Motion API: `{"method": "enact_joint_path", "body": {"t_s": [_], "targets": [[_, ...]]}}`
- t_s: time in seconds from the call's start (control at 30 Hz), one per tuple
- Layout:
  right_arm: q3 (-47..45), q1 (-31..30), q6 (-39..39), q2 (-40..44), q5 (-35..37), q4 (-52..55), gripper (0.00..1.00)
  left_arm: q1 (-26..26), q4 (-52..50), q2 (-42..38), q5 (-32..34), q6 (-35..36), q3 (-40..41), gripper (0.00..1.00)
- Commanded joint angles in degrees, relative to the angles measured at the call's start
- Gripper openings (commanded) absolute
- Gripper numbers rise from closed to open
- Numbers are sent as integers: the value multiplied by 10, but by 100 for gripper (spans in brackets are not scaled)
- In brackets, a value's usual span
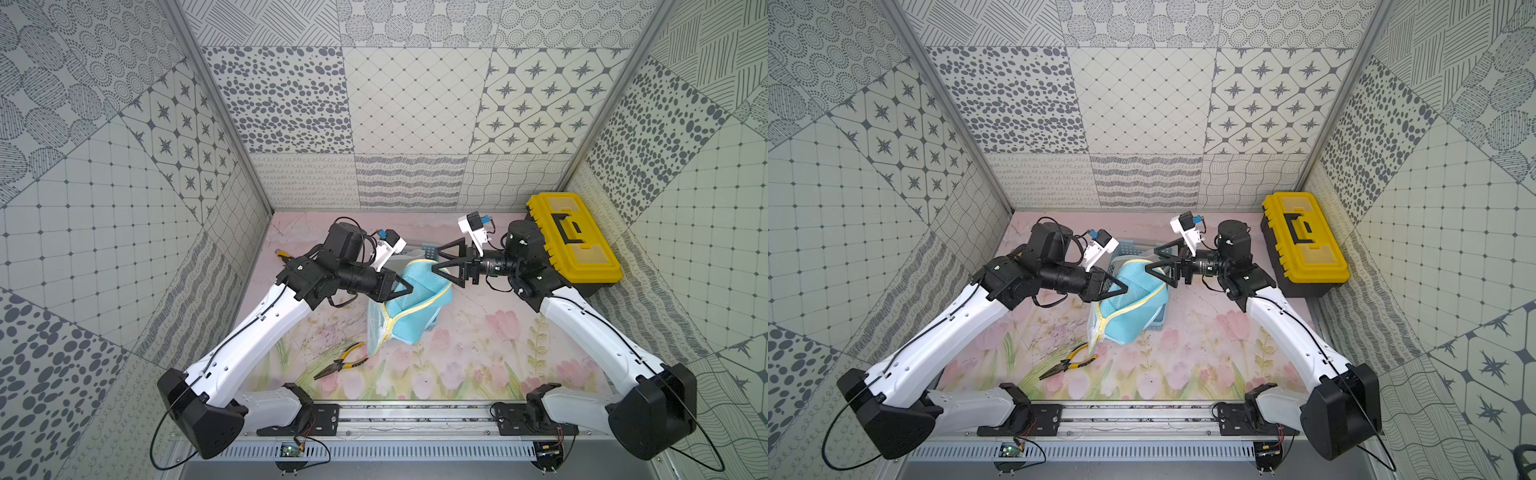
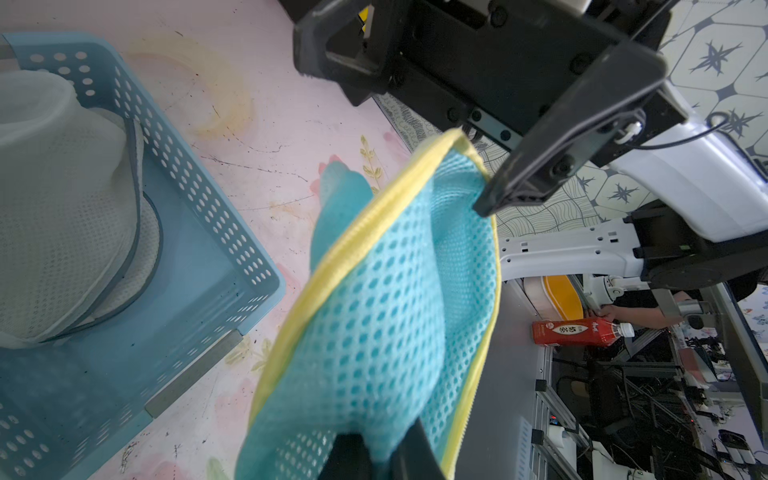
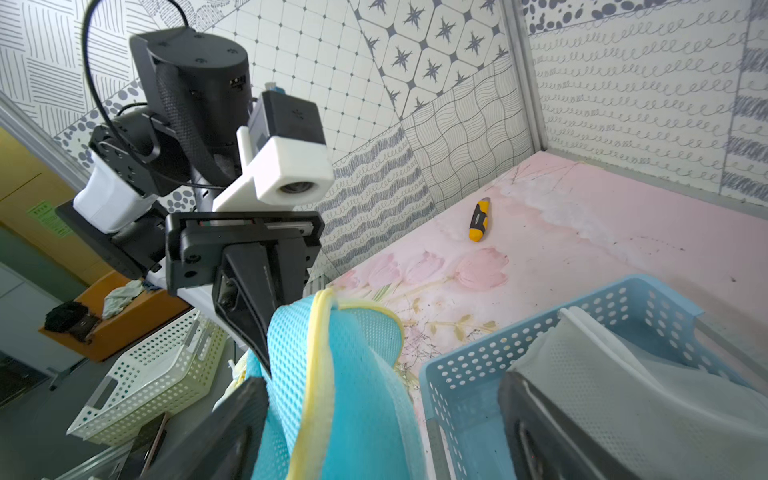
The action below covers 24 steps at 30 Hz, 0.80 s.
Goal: Turn the laundry bag inside out
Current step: Turn over the laundry bag.
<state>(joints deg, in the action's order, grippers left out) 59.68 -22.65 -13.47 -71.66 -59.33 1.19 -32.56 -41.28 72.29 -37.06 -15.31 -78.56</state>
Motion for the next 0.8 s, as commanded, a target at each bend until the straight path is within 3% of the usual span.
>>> {"method": "enact_joint_path", "body": {"t_s": [0.0,0.3,0.37,0.4,0.43,0.47,0.5,0.53,0.63,0.67,0.77], "targets": [[12,-18,49,-13,-34,36,92,-1,31,-12,16,-20,0,0],[49,-61,123,-43,-25,114,88,-1,94,-26,3,-39,18,0],[55,-64,119,-49,-40,109,75,-1,100,-25,-11,-42,19,0],[58,-64,118,-51,-39,107,53,-1,98,-22,-15,-42,20,0],[62,-64,114,-52,-34,104,24,-1,92,-20,-15,-42,18,0],[62,-64,112,-51,-28,101,8,-1,86,-18,-12,-42,17,0],[63,-64,111,-48,-23,99,0,-1,74,-17,-5,-41,14,0],[62,-64,110,-44,-18,97,0,-1,62,-15,7,-40,12,0],[63,-63,111,-30,-10,97,0,-1,27,-14,50,-36,9,28],[64,-61,111,-26,-10,99,0,-1,20,-15,63,-35,11,33],[66,-56,109,-21,-8,103,0,-1,10,-25,81,-32,22,39]]}}
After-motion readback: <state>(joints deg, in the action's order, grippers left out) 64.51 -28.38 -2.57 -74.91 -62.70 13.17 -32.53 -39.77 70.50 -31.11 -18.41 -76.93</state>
